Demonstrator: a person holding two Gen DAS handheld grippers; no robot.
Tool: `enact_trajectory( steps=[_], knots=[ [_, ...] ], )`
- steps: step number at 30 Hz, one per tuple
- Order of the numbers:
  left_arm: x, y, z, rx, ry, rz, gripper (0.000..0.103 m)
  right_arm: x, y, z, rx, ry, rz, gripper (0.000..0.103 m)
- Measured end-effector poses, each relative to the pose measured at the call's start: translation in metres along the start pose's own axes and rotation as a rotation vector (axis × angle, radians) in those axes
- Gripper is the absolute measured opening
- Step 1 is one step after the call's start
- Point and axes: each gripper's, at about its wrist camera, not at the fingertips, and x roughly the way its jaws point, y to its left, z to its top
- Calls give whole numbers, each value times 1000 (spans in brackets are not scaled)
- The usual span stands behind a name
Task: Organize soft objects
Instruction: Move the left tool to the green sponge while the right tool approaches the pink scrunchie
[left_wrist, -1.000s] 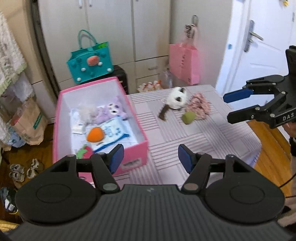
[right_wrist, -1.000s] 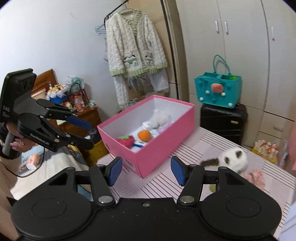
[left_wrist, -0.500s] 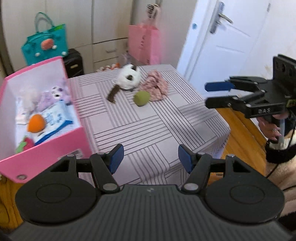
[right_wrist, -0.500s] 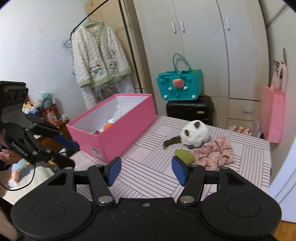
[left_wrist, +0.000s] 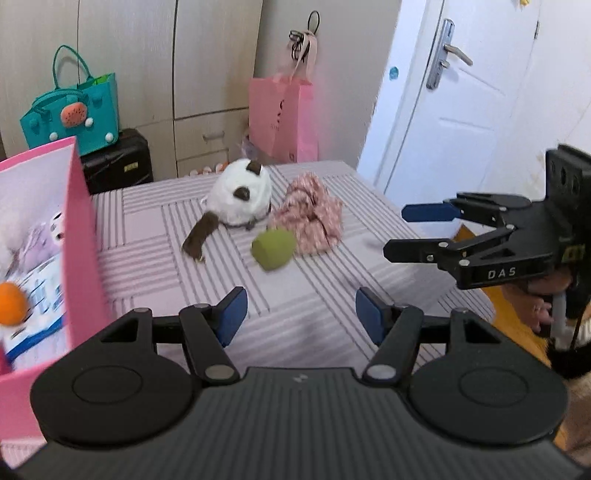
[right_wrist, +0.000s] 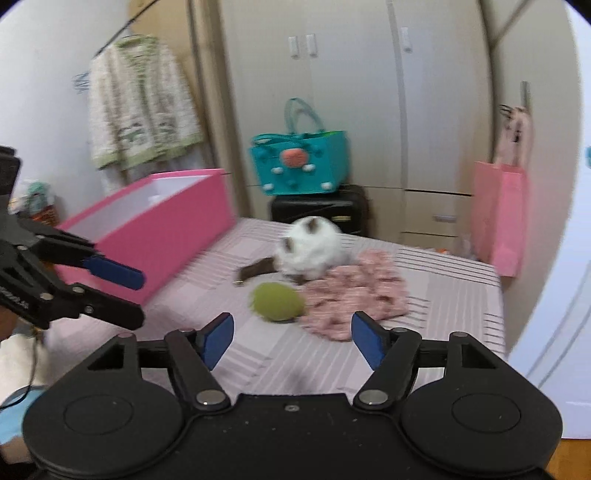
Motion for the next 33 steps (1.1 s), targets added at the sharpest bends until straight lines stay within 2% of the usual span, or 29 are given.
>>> enact_trajectory(
  steps=[5, 11, 16, 18, 22, 25, 29, 31, 33],
  knots=[
    [28, 4, 3, -9, -72, 64, 64, 17, -21, -10, -9, -52, -87, 78],
    [65, 3, 4, -8, -130, 163, 64, 51, -24, -7, -105, 47, -99, 78],
    [93, 6, 8, -85, -110, 126, 64, 74, -19, -2, -216, 107, -115, 78],
    [102, 7, 10, -98, -94, 138, 64, 81, -17, -1, -280, 110, -131, 83],
    [114, 15, 14, -141, -73, 133, 64, 90, -18, 3, -349, 83, -124, 86],
    [121, 17, 13, -170, -71, 136, 64, 100, -23, 9, -339, 87, -92, 88],
    [133, 22, 16, -229, -34, 130, 64, 115, -36, 9, -310, 116, -36, 96],
    [133, 18, 17, -214, -46, 165, 63, 120, -48, 8, -218, 111, -35, 100],
    [136, 14, 17, -198, -45, 158, 59, 125, -54, 12, -152, 148, -26, 100]
  ],
)
